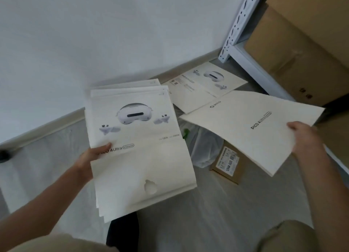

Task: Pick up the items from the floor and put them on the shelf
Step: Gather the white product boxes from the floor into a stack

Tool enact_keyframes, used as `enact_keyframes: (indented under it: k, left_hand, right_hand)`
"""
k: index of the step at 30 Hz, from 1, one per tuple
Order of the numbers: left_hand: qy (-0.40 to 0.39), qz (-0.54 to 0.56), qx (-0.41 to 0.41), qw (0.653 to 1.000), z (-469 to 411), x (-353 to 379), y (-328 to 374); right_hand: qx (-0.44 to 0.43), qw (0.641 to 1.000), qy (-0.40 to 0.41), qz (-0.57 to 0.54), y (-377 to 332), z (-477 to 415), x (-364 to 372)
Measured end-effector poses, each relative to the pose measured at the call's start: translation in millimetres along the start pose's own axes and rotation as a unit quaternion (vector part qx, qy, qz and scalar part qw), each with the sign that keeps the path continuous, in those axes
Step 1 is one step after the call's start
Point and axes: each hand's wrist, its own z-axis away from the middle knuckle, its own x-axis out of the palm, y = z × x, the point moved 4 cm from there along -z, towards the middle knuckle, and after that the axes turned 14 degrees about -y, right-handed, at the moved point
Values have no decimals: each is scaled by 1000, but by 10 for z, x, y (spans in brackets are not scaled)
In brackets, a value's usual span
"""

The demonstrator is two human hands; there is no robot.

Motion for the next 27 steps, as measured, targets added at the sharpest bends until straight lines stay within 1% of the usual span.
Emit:
enact_keyframes:
  k: [3,5,6,9,10,11,13,15,18,21,22,24,25,27]
  left_hand:
    - [1,2,13,1000,-76,172,-46]
    - [13,1,23,1000,-125,278,-101]
    - [16,6,29,999,-137,328,-127]
    - [4,29,43,999,-126,489,-170]
    - [2,31,44,999,-113,554,-185]
    - [2,31,45,999,-97,602,-200]
    - [1,31,51,998,-54,672,-213]
    - [10,38,61,997,-56,674,-244]
    - [36,65,96,993,-52,626,-248]
    - [32,56,111,992,-109,517,-231]
    - [25,50,113,992,-122,490,-221]
    - [14,43,121,992,-183,383,-199]
    - [20,45,120,992,-205,309,-205]
    - [37,50,109,992,-212,145,-217]
  right_hand:
    - [-34,998,21,-40,-71,129,-541]
    - [-43,993,33,-108,-57,333,-625]
    - [-41,989,14,-139,-36,417,-601]
    - [-33,976,-84,-196,54,864,-98]
    - [-19,972,-106,-209,189,995,147]
    - [-14,971,-106,-215,340,1127,408]
    - [-11,978,-77,-194,717,1355,976]
    - [-10,987,-66,-148,1026,1536,1437]
    - [-44,997,-59,-11,1227,1714,1777]
    - [-94,984,-102,112,1323,1872,1946]
    - [-77,979,-126,142,1355,1885,1965]
    - [-29,970,-175,164,1372,1799,1957]
    - [-16,970,-179,162,1338,1692,1936]
    - [-19,986,-109,125,1118,1296,1891]
